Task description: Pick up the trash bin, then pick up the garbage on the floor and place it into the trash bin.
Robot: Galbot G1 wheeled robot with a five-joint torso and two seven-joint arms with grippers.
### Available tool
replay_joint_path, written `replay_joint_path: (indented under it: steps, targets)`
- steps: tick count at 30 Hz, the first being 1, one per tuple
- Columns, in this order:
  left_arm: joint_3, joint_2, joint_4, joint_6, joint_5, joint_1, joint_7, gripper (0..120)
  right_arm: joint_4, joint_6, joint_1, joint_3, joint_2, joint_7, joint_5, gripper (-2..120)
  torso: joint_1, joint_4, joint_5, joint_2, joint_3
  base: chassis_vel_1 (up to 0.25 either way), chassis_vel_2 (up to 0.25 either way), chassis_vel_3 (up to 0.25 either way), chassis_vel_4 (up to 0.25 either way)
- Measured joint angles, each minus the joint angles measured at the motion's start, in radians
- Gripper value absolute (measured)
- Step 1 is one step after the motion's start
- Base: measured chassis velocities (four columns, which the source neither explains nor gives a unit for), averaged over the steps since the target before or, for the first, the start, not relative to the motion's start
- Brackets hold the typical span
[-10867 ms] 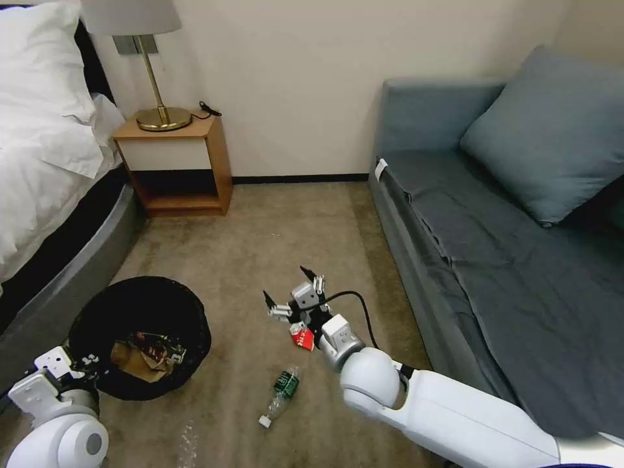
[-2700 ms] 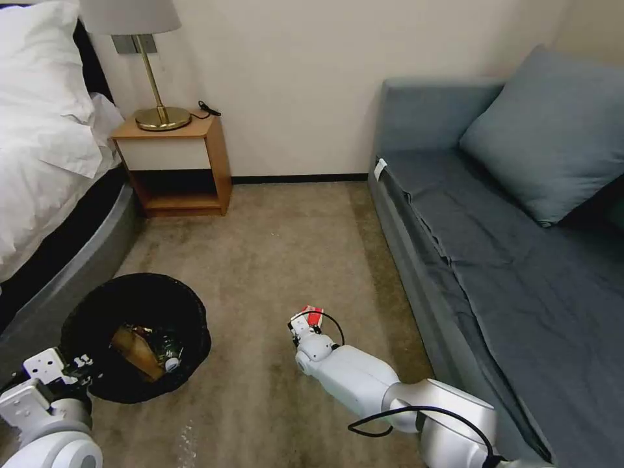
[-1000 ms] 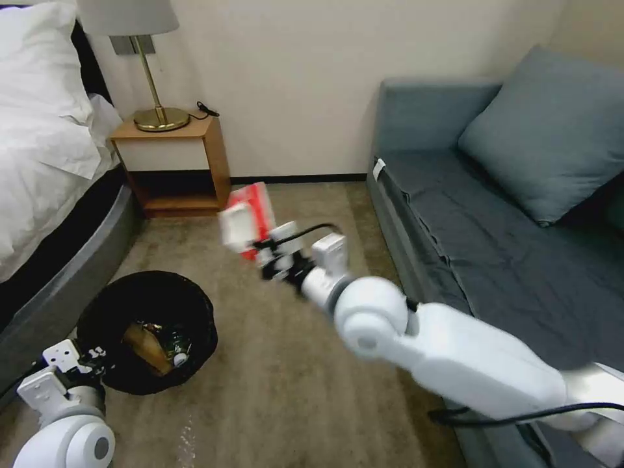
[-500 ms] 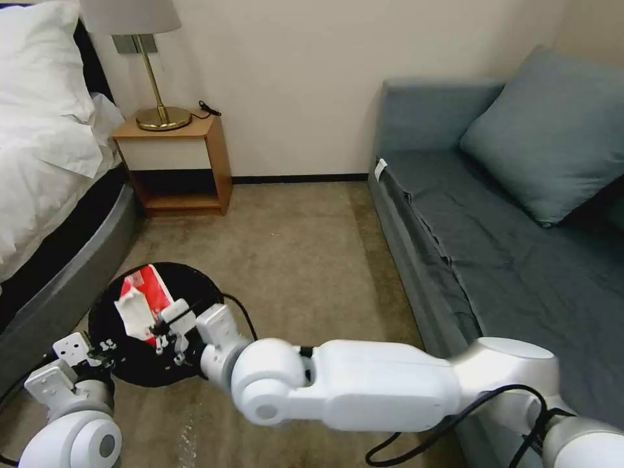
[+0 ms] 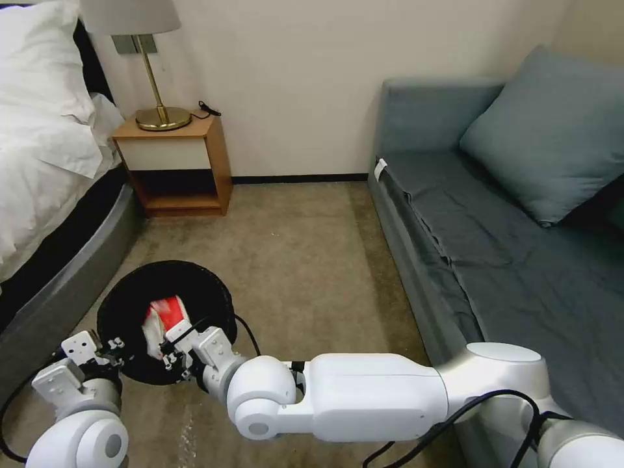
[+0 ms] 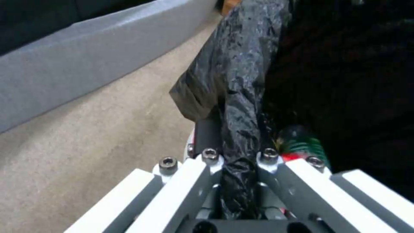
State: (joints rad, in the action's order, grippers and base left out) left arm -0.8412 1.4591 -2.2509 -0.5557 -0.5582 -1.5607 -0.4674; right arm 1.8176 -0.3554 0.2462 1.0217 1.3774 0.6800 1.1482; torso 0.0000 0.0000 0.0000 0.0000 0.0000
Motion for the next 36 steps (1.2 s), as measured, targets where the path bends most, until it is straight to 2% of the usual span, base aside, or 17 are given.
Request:
replay_joint_path:
  steps: [4,5,7,8,12,13,14,18,28,36]
  targets:
    - [0.005,0.001,0.009,0.0,0.001,0.003,0.001,2,0.008,0.0,0.008,-0.026,-0.004,0.01,-0.026,51,0.0,0.0,0.0,0.0,0.0,0.0,0.0,0.0,0.0]
    - [0.005,0.001,0.009,0.0,0.001,0.003,0.001,2,0.008,0.0,0.008,-0.026,-0.004,0.01,-0.026,51,0.0,0.0,0.0,0.0,0.0,0.0,0.0,0.0,0.0]
    - [0.008,0.001,0.022,0.0,-0.01,0.005,-0.002,2,0.016,-0.001,0.009,-0.059,-0.003,0.011,-0.045,61,0.0,0.0001,0.0001,0.0,0.0,0.0,0.0,0.0,0.0]
    - [0.008,0.001,0.022,0.0,-0.01,0.005,-0.002,2,0.016,-0.001,0.009,-0.059,-0.003,0.011,-0.045,61,0.0,0.0001,0.0001,0.0,0.0,0.0,0.0,0.0,0.0]
    - [0.014,0.001,0.056,-0.013,-0.099,0.007,-0.03,2,0.043,-0.006,-0.002,-0.141,-0.004,0.016,-0.078,79,0.0,0.0001,0.0001,0.0,0.0,0.0,0.0,0.0,0.0]
    - [0.014,-0.001,0.07,-0.022,-0.162,0.012,-0.048,2,0.053,-0.006,-0.006,-0.166,-0.008,0.016,-0.084,85,0.0,0.0001,0.0001,0.0,0.0,0.0,0.0,0.0,0.0]
    - [0.014,-0.001,0.07,-0.022,-0.162,0.012,-0.048,2,0.053,-0.006,-0.006,-0.166,-0.008,0.016,-0.084,85,0.0,0.0001,0.0001,0.0,0.0,0.0,0.0,0.0,0.0]
    - [0.014,-0.006,0.11,-0.051,-0.317,0.027,-0.122,2,0.075,-0.006,-0.011,-0.205,-0.033,0.019,-0.093,99,0.0,-0.0001,0.0001,0.0,0.0,0.0,0.0,0.0,0.0]
    - [0.011,-0.016,0.171,-0.092,-0.435,0.055,-0.23,2,0.079,0.001,0.021,-0.213,-0.055,0.019,-0.116,100,0.0,0.0,0.0001,0.0,0.0,0.0,0.0,0.0,0.0]
    - [0.008,-0.015,0.203,-0.103,-0.462,0.061,-0.246,2,0.079,0.006,0.04,-0.221,-0.059,0.019,-0.126,100,0.0,0.0,0.0,0.0,0.0,0.0,0.0,0.0,0.0]
